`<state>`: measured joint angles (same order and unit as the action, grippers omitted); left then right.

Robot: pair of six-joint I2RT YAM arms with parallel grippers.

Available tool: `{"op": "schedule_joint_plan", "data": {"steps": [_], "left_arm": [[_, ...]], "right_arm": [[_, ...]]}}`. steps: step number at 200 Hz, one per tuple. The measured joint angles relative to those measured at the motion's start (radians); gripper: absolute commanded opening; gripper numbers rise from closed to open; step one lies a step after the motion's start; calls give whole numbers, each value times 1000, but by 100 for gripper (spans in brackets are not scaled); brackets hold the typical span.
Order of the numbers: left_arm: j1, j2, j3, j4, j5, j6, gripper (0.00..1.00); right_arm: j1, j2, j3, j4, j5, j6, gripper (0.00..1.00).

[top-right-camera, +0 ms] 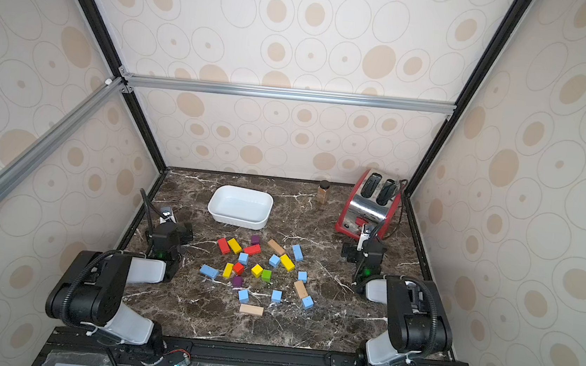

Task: Pick out the blue building blocks
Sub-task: Pick up the building block from the center of the board.

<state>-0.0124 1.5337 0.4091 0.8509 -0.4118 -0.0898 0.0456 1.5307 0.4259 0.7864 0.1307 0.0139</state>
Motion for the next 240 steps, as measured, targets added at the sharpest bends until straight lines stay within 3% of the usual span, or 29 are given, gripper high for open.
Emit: {"op": "schedule_joint_plan", "data": {"steps": [219, 240], "left_arm": [[-1, -2, 0, -1, 11, 2, 99], [-2, -55, 16, -107, 34, 10, 99]], "right_arm": [[0, -12, -8, -3, 24, 4, 100], [0, -87, -9, -74, 27, 4, 100]]}}
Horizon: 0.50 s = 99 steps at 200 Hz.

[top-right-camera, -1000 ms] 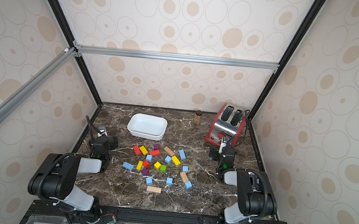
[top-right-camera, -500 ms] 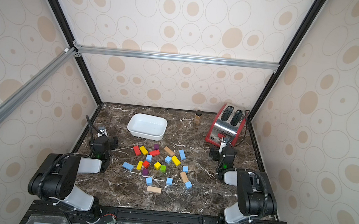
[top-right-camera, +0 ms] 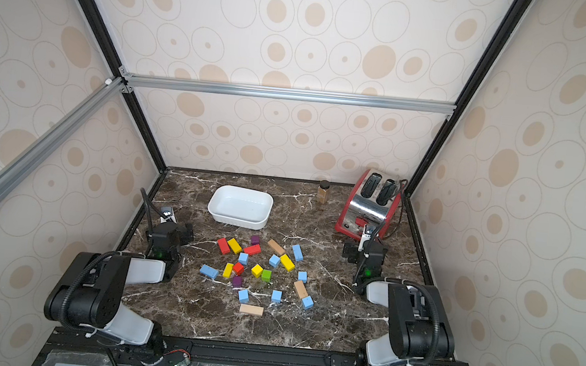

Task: Pick out the blue building blocks
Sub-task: Pick up the building block from the center of the board.

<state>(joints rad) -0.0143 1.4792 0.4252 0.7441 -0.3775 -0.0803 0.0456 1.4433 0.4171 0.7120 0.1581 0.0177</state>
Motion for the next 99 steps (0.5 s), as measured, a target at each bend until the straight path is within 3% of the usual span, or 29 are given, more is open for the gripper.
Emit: {"op": "schedule_joint_plan", "data": {"steps": [48, 99], "left_arm": [[-3, -235, 216, -381, 76, 32, 99], [-5, -361, 456, -812, 148, 12, 99]], "right_arm": [[1, -218, 106, -240, -8, 24, 100], [48, -301, 335, -565, -63, 50, 100]]}}
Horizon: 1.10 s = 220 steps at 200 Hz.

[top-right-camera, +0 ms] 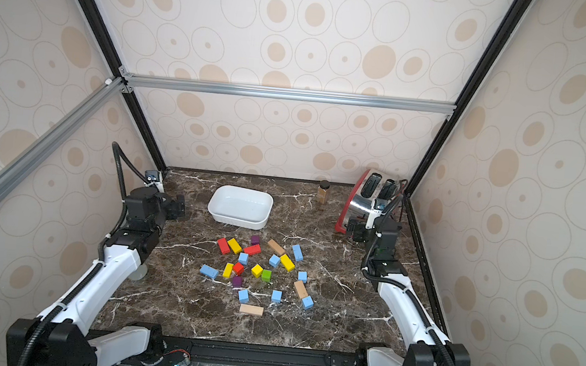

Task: Pick out the blue building blocks
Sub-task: Pick up the building block from the center of the board.

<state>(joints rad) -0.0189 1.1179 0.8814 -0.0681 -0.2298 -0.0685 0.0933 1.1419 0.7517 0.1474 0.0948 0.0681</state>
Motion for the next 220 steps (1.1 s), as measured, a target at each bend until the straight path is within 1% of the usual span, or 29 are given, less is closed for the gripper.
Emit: {"op": "schedule_joint_plan", "data": {"steps": [20, 59, 111, 147, 163, 188, 201, 220], "left_arm": [[-9, -24, 61, -164, 31, -11, 99], [-31, -64, 141, -430, 101, -42, 99], [-63, -78, 170, -679, 167, -66, 99], [-71, -86, 170, -766, 213, -74, 99], [-91, -80, 169, -785, 229, -82, 99], [-174, -47, 168, -793, 226, -92, 99], [-226, -8, 166, -795, 220, -93, 99], [-273, 52, 158, -793, 219, -97, 99]], "right_arm": [[42, -15, 55, -127, -33, 2, 100], [138, -16, 153, -349, -104, 13, 100], [286, -5, 199, -533, -166, 56, 100], [336, 11, 201, -596, -200, 93, 100], [355, 16, 201, -603, -211, 113, 100], [395, 30, 198, -607, -224, 137, 100], [412, 40, 194, -608, -231, 148, 100], [430, 52, 182, -609, -238, 161, 100]]}}
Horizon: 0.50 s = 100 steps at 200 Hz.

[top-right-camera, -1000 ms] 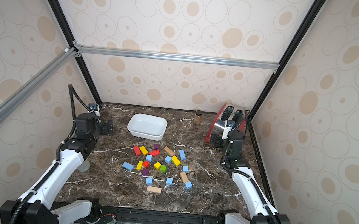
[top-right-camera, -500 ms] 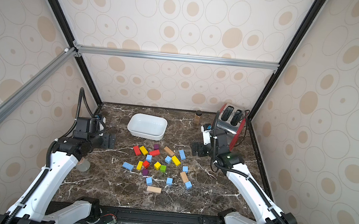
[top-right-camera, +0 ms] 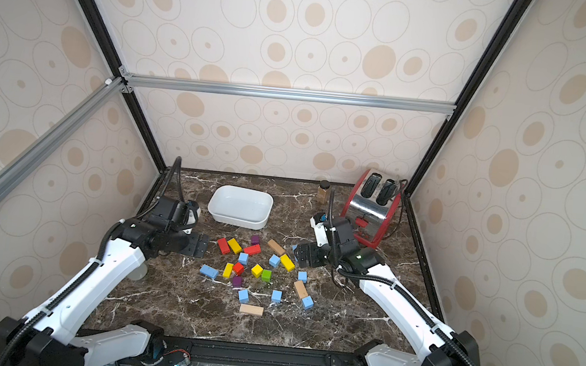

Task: Pick out the blue building blocks
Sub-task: Pick up the building block from the center of the board.

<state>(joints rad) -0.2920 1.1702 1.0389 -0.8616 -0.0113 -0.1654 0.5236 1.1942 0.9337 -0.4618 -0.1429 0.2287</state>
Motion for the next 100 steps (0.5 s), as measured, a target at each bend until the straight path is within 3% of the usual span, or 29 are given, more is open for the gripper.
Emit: {"op": "schedule_joint_plan", "data": {"steps": [100], "left_arm": [[-82, 164, -80, 37, 37, -66, 99]], "right_arm": [[21, 34, -76, 32, -57, 51, 100]]}}
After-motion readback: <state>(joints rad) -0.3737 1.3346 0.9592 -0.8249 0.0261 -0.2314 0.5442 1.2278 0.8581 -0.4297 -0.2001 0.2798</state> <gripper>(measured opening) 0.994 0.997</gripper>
